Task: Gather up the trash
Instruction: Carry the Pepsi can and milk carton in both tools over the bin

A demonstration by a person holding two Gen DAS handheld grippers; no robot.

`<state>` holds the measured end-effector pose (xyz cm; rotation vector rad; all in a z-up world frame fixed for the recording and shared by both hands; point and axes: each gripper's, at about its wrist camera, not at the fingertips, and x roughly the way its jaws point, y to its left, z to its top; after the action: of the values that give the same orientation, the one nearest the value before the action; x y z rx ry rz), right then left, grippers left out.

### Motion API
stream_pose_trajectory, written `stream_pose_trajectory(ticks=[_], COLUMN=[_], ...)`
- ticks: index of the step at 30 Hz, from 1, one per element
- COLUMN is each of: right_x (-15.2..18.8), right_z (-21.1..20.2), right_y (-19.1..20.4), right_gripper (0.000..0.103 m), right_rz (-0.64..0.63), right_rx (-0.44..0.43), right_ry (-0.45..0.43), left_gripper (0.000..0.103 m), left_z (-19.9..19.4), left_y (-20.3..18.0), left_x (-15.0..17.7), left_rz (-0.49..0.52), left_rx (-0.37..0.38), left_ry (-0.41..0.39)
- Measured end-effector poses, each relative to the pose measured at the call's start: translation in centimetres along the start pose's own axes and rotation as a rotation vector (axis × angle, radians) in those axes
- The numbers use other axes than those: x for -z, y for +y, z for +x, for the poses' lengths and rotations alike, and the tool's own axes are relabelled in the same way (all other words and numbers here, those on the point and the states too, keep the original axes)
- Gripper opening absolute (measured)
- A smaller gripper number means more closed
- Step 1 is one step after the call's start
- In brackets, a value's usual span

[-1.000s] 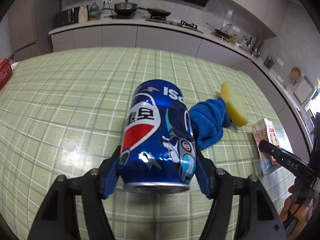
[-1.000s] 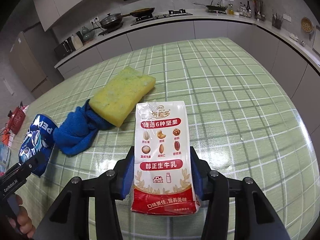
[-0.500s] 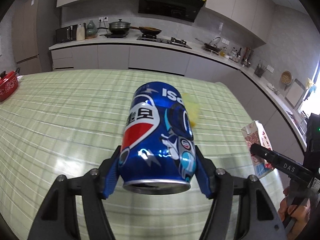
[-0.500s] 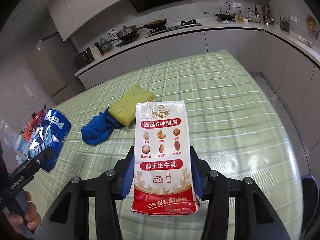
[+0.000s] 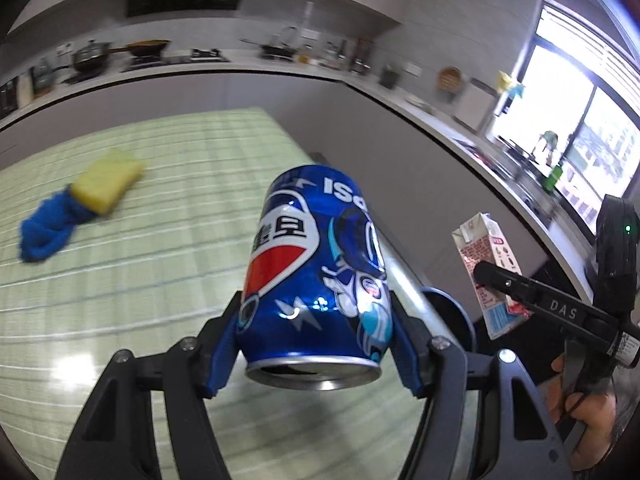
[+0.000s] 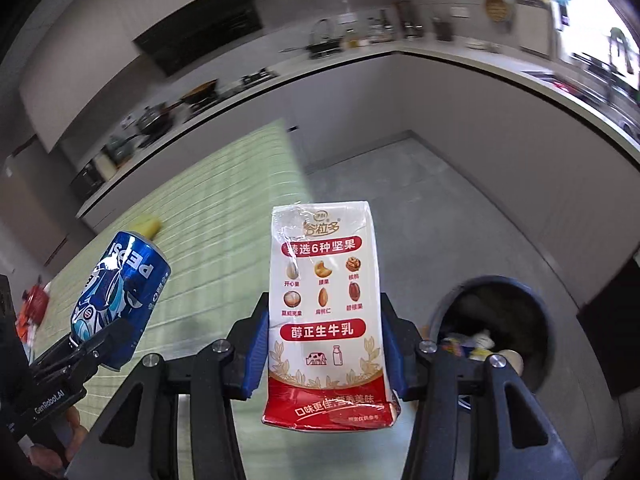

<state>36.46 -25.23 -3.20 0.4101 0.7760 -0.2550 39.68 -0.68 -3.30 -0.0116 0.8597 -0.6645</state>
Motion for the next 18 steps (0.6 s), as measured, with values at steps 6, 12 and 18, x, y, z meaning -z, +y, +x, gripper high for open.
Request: stream_pose_trajectory(ticks=[6,12,18], right_x=[0.7,0.7,0.6], right_z=[-1.5,0.8,4.6], right_y=[-9.9,-20.2,-26.1], right_gripper=[0.051,0.051,0.051], right_rz=[0.069,0.047,-0.024], right_rx=[0.064,0.029,-0.022], right_ry=[0.002,0.087,0.175], left_gripper=[0.066,0.066,0.066], left_z=[3.9,8.8,12.9], left_y=[-9.0,-17.3,-22.2], left_x=[-0.5,0.7,3.3], left_rz=[0.073,0.044,-0.024], left_rx=[0.081,0.060,-0.021], left_ry=[0.049,0.097,0.144])
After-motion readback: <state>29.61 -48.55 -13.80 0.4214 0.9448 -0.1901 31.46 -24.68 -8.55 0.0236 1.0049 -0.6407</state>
